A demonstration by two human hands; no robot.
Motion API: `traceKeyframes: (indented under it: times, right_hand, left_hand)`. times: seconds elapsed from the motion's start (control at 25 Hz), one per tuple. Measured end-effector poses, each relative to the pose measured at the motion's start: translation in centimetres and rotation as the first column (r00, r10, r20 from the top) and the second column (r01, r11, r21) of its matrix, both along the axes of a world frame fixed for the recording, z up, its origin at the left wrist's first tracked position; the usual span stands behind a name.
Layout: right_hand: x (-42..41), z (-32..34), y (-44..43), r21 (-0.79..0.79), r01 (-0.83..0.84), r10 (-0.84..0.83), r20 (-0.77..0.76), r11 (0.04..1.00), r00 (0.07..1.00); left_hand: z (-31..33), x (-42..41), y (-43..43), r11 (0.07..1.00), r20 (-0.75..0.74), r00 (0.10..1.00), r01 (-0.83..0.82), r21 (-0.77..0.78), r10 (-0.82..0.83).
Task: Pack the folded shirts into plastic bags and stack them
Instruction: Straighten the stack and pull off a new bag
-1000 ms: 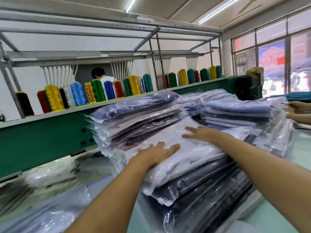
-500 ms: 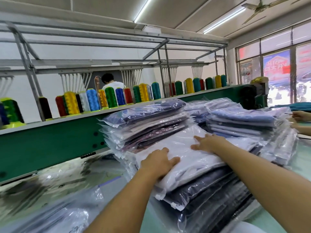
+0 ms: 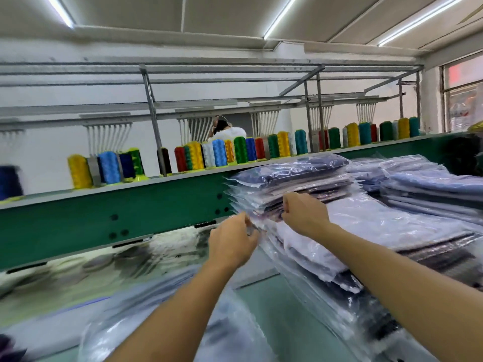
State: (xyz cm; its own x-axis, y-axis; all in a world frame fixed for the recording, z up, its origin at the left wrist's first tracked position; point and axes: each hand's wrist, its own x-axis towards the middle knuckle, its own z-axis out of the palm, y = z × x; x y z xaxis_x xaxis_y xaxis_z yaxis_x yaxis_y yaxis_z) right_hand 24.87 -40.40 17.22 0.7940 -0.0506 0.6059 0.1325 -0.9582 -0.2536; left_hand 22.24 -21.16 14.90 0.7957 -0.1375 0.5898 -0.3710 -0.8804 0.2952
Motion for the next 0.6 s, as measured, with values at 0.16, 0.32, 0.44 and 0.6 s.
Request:
traceKeyframes:
  times: [0.16, 0.32, 0.44, 0.6]
  right_hand:
    - [-2.3, -0.5, 10.3, 0.049, -0.256, 0.255, 0.012, 0.966, 0.967]
    - [-4.4, -2.6, 18.8, 0.063, -0.437, 0.439, -0.015, 0.897, 0.898]
    - [-5.3, -5.1, 23.7, 0.121, -0.503, 0.512, -0.054, 0.856, 0.857]
    - [-6.6, -9.4, 28.3, 0.167, -0.56, 0.584, -0.179, 0.811, 0.792]
  left_hand:
    - [0.0, -2.7, 6.7, 0.995, 0.033, 0.995, -0.097, -0.002, 0.097]
    - [-0.5, -5.4, 12.4, 0.983, 0.023, 0.985, -0.173, 0.062, 0.172]
    - [-1.8, -7.5, 16.8, 0.978, -0.077, 0.977, -0.194, 0.077, 0.199]
    - [-5.9, -9.0, 21.1, 0.974, -0.334, 0.915, -0.204, 0.098, 0.225]
